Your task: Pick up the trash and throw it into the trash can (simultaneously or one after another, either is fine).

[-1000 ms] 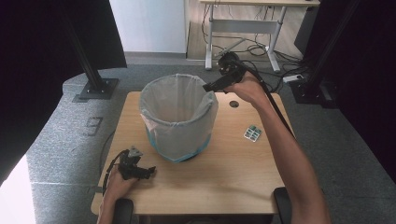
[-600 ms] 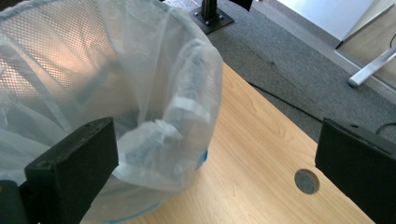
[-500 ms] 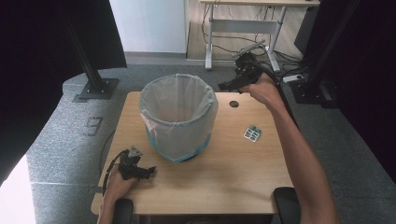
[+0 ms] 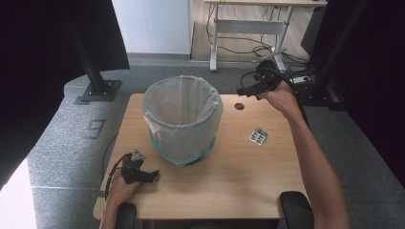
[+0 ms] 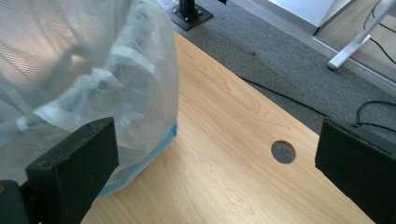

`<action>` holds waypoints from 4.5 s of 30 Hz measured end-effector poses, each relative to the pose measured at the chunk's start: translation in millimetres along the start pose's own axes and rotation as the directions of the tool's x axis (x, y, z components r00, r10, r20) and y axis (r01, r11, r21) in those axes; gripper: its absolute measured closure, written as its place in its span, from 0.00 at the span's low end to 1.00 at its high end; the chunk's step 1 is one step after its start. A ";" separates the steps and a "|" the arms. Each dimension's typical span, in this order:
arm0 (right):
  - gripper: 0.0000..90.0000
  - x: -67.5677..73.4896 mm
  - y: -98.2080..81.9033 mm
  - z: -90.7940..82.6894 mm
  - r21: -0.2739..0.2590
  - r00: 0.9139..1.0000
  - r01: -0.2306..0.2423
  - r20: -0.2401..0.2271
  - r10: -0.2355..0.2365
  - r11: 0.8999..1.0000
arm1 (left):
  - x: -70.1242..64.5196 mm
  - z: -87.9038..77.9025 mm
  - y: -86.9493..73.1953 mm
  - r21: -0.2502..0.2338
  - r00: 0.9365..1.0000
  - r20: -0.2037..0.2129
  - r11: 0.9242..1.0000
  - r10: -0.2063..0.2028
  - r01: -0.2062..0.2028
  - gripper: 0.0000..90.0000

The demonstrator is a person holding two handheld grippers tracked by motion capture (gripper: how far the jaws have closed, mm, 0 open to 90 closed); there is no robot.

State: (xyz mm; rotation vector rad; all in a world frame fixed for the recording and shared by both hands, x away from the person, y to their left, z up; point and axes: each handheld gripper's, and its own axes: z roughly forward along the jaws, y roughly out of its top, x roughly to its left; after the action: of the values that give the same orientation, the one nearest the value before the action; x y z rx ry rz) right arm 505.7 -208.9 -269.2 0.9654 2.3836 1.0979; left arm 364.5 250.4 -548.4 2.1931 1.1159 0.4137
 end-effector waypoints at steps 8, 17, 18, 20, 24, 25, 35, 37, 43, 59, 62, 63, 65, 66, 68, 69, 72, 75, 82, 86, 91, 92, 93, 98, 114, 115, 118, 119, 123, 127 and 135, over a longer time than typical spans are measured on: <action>0.00 -14.0 -20.0 -3.1 -0.004 0.999 -0.039 0.033 0.039 0.999 | 0.0 0.0 0.0 0.000 1.000 0.000 1.000 0.000 0.000 0.00; 0.00 -25.7 -45.5 -0.4 0.020 0.996 -0.056 0.074 0.055 0.998 | -0.2 0.0 0.0 0.000 1.000 -0.001 1.000 -0.001 0.001 0.00; 0.00 -27.5 -48.7 0.5 0.020 0.996 -0.059 0.075 0.057 0.998 | -0.2 0.0 0.0 0.000 1.000 -0.001 1.000 -0.002 0.002 0.00; 0.00 -30.8 -56.6 2.8 0.025 0.995 -0.068 0.080 0.066 0.997 | -0.3 0.1 0.0 -0.001 1.000 -0.001 1.000 -0.002 0.002 0.00; 0.00 -35.1 -67.8 6.2 0.026 0.993 -0.080 0.086 0.078 0.996 | -0.3 0.1 0.0 -0.001 1.000 -0.001 1.000 -0.002 0.002 0.00; 0.00 -36.1 -71.2 7.4 0.028 0.993 -0.082 0.089 0.079 0.996 | -0.3 0.1 0.0 -0.001 1.000 -0.001 1.000 -0.002 0.002 0.00; 0.00 -44.7 -104.0 20.4 0.057 0.990 -0.101 0.108 0.095 0.993 | -0.4 0.0 -0.1 -0.001 1.000 -0.002 1.000 -0.003 0.003 0.00; 0.00 -45.2 -109.7 22.9 0.056 0.990 -0.102 0.107 0.096 0.993 | -0.4 0.0 -0.1 -0.001 1.000 -0.002 1.000 -0.003 0.003 0.00; 0.00 -44.9 -124.6 31.5 0.070 0.989 -0.108 0.112 0.099 0.992 | -0.7 0.0 -0.1 0.000 1.000 -0.003 1.000 -0.004 0.004 0.00; 0.01 -48.8 -171.5 68.2 0.128 0.985 -0.127 0.135 0.110 0.984 | -0.7 -0.1 0.0 0.001 1.000 -0.003 1.000 -0.004 0.004 0.00; 0.01 -48.7 -177.5 75.8 0.134 0.985 -0.128 0.137 0.109 0.983 | -0.7 -0.1 -0.1 0.000 1.000 -0.003 1.000 -0.005 0.005 0.00; 0.01 -48.8 -179.9 79.3 0.138 0.984 -0.125 0.143 0.105 0.983 | -0.7 -0.1 -0.1 0.000 1.000 -0.003 1.000 -0.005 0.005 0.00; 0.01 -49.0 -183.6 84.9 0.145 0.984 -0.124 0.143 0.104 0.982 | -0.7 -0.1 -0.1 0.000 1.000 -0.003 1.000 -0.004 0.004 0.00; 0.01 -49.4 -185.5 87.7 0.149 0.985 -0.123 0.140 0.102 0.981 | -0.7 -0.1 -0.1 0.001 1.000 -0.003 1.000 -0.004 0.004 0.00; 0.01 -50.1 -189.5 93.6 0.158 0.985 -0.122 0.140 0.100 0.980 | -0.7 -0.1 0.0 0.001 1.000 -0.003 1.000 -0.004 0.004 0.00; 0.01 -50.7 -191.3 95.9 0.161 0.985 -0.121 0.143 0.099 0.979 | -0.7 -0.1 0.0 0.000 1.000 -0.003 1.000 -0.004 0.004 0.00; 0.02 -54.8 -199.2 105.2 0.179 0.984 -0.131 0.140 0.107 0.975 | -0.7 -0.1 0.0 0.000 1.000 -0.003 1.000 -0.004 0.004 0.00; 0.03 -61.0 -208.3 113.5 0.192 0.983 -0.146 0.139 0.120 0.971 | -0.7 -0.1 0.0 0.000 1.000 -0.003 1.000 -0.004 0.004 0.00; 0.07 -71.1 -223.0 124.7 0.202 0.982 -0.165 0.129 0.141 0.965 | -0.7 -0.1 0.0 0.000 1.000 -0.003 1.000 -0.005 0.005 0.00; 0.10 -75.8 -227.9 129.3 0.202 0.979 -0.179 0.134 0.153 0.963 | -0.7 -0.1 0.0 0.000 1.000 -0.003 1.000 -0.005 0.005 0.00; 0.14 -76.0 -230.5 136.1 0.218 0.982 -0.169 0.122 0.145 0.961 | -0.7 -0.1 0.0 0.000 1.000 -0.003 1.000 -0.005 0.005 0.00; 0.14 -75.9 -230.9 137.2 0.219 0.982 -0.168 0.120 0.145 0.961 | -0.7 -0.1 0.0 0.000 1.000 -0.003 1.000 -0.005 0.005 0.00; 0.14 -76.3 -231.3 137.9 0.213 0.982 -0.171 0.115 0.150 0.962 | -0.7 -0.1 0.0 0.000 1.000 -0.003 1.000 -0.005 0.005 0.00; 0.15 -79.1 -233.4 139.1 0.199 0.983 -0.178 0.086 0.164 0.964 | -0.7 -0.1 0.0 0.000 1.000 -0.003 1.000 -0.005 0.005 0.00; 0.14 -69.1 -231.6 139.2 0.250 0.995 -0.101 0.009 0.102 0.963 | -0.7 -0.1 0.0 0.000 1.000 -0.003 1.000 -0.005 0.005 0.00; 0.14 -68.9 -231.8 138.9 0.252 0.995 -0.097 0.001 0.100 0.963 | -0.7 -0.1 0.0 0.000 1.000 -0.003 1.000 -0.005 0.005 0.00; 0.14 -66.6 -232.3 139.4 0.273 0.997 -0.072 0.010 0.073 0.959 | -0.7 -0.1 0.0 0.000 1.000 -0.003 1.000 -0.005 0.005 0.00; 0.14 -66.1 -232.5 139.8 0.286 0.998 -0.058 0.014 0.056 0.956 | -0.7 -0.1 0.0 0.000 1.000 -0.003 1.000 -0.005 0.005 0.00; 0.22 -64.7 -232.5 139.3 0.276 0.999 -0.043 0.027 0.037 0.960 | -0.7 -0.1 0.0 0.000 1.000 -0.003 1.000 -0.005 0.005 0.00; 0.32 -62.8 -230.8 137.2 0.279 0.999 -0.048 0.031 0.041 0.959 | -0.7 -0.1 -0.1 0.000 1.000 -0.003 1.000 -0.005 0.005 0.00; 0.55 -61.2 -228.5 133.9 0.290 0.998 -0.063 0.026 0.058 0.955 | -0.7 -0.1 0.0 0.000 1.000 -0.003 1.000 -0.005 0.005 0.00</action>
State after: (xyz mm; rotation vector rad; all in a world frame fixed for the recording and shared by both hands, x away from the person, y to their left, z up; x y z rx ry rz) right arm 522.8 -288.0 -528.7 1.1443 2.5642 0.7656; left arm 364.0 249.8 -548.3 2.1901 1.1229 0.4154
